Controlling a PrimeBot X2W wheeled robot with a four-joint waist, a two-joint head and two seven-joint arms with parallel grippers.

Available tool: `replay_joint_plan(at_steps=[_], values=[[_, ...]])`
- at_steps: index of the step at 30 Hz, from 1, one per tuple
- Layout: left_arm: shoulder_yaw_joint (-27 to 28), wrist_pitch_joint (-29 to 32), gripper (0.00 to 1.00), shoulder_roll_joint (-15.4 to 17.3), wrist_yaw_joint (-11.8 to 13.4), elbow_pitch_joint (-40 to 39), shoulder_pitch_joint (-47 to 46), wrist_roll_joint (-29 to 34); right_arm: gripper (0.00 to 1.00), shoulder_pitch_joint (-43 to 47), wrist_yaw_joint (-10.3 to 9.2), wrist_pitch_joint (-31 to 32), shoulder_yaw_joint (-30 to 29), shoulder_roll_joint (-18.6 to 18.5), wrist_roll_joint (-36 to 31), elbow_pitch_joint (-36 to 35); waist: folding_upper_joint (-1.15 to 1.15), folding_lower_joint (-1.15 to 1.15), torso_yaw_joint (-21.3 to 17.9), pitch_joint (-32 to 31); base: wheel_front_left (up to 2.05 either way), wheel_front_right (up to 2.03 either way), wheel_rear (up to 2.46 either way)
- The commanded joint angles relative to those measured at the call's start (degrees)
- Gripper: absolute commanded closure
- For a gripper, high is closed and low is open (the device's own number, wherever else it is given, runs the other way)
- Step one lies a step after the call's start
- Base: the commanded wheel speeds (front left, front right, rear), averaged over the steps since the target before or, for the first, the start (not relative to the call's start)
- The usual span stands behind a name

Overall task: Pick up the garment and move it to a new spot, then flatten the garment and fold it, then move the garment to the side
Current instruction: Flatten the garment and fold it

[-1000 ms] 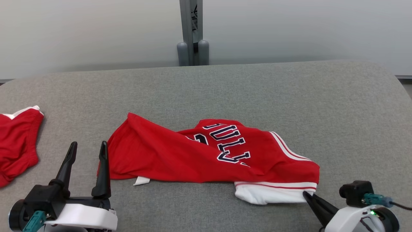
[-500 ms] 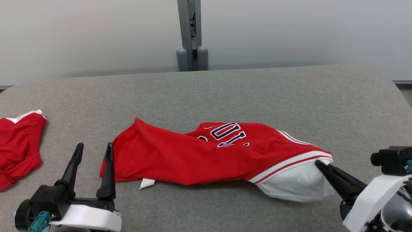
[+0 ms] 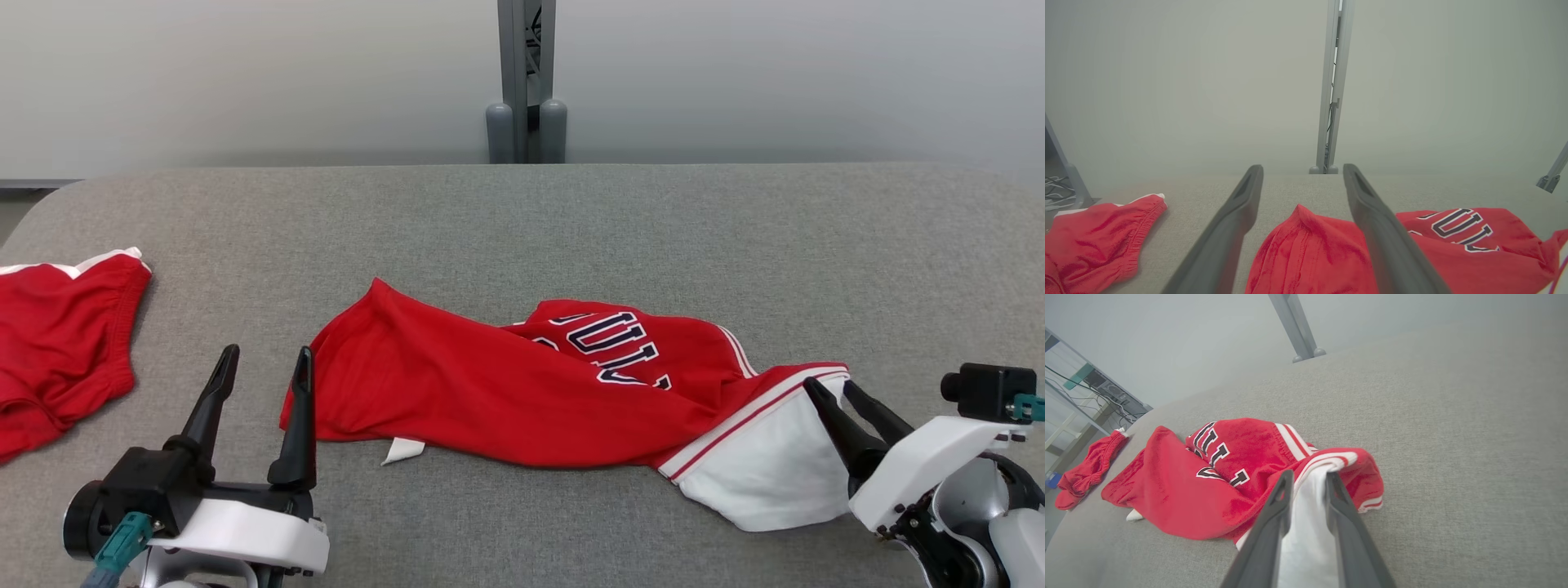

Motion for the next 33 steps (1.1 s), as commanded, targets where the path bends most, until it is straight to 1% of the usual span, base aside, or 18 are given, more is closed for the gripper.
replay_joint_plan(at_steps=[1, 4, 6, 10, 12, 14, 17, 21, 22, 23, 28, 33], values=[[0.13, -0.22, 0.00, 0.32, -0.22, 0.07, -0.99, 0.43, 0.00, -0.41, 0.13, -1.75, -0.44, 0.00, 0.61, 1.55, 0.00, 0.00, -0.18, 0.11, 0.00, 0.00, 0.00], [0.34, -0.26, 0.00, 0.46, -0.17, 0.13, -1.17, 0.25, 0.00, -0.88, 0.13, -5.16, -1.49, -0.57, 0.55, 4.73, 0.00, 0.00, -0.82, 0.32, 0.00, 0.00, 0.00], [0.40, -0.29, 0.00, 0.65, -0.28, 0.15, -1.30, 0.11, 0.00, -0.26, 0.13, -7.75, -3.47, -1.36, -0.22, 6.23, 0.00, 0.00, -1.21, 0.35, 0.00, 0.00, 0.00], [0.84, -0.46, 0.00, 0.96, 0.21, 0.25, -1.55, 0.44, 0.00, 0.89, 0.13, -14.33, -9.86, -1.07, -2.69, 6.94, 0.00, 0.00, -1.92, 0.32, 0.00, 0.00, 0.00], [1.32, -0.62, 0.00, 1.24, 0.70, 0.26, -1.45, 0.50, 0.00, 1.20, 0.13, -18.40, -13.39, -0.60, -6.02, 5.43, 0.00, 0.00, -2.32, 0.25, 0.00, 0.00, 0.00], [1.81, -0.77, 0.00, 1.52, 1.02, 0.29, -1.21, 0.44, 0.00, 1.34, 0.13, -21.50, -15.64, 0.99, -9.70, 3.04, 0.00, 0.00, -2.68, 0.05, 0.00, 0.00, 0.00], [2.34, -0.88, 0.00, 1.84, 1.33, 0.39, -0.93, 0.35, 0.00, 2.07, 0.13, -24.21, -16.36, 2.84, -15.61, -2.38, 0.00, 0.00, -2.92, -0.36, 0.00, 0.00, 0.00], [2.45, -1.39, 0.00, 1.99, 1.57, 0.93, -0.22, 0.48, 0.00, 4.99, 0.13, -25.26, -15.30, 5.40, -23.21, -10.64, 0.00, 0.00, -2.50, -1.77, 0.00, 0.00, 0.00], [2.45, -1.39, 0.00, 1.99, 1.57, 0.93, -0.22, 0.48, 0.00, 4.99, 0.13, -25.26, -15.30, 5.40, -23.21, -10.64, 0.00, 0.00, -2.50, -1.77, 0.00, 0.00, 0.00], [2.39, -1.43, 0.00, 1.95, 1.40, 1.16, 0.12, 0.36, 0.00, 5.88, 0.13, -25.18, -14.49, 6.46, -24.10, -12.67, 0.00, 0.00, -2.37, -2.10, 0.00, 0.00, 0.00], [2.07, -2.08, 0.00, 1.59, 0.97, 2.59, 1.44, 0.00, 0.00, 11.69, 0.08, -23.06, -11.43, 8.56, -29.48, -19.58, 0.00, 0.00, -1.89, -3.76, 0.00, 0.00, 0.00], [2.13, -2.48, 0.00, 1.63, 1.32, 3.45, 3.00, 0.24, 0.00, 15.97, 0.08, -20.92, -9.29, 10.17, -31.48, -22.36, 0.00, 0.00, -2.21, -4.85, 0.00, 0.00, 0.00]])
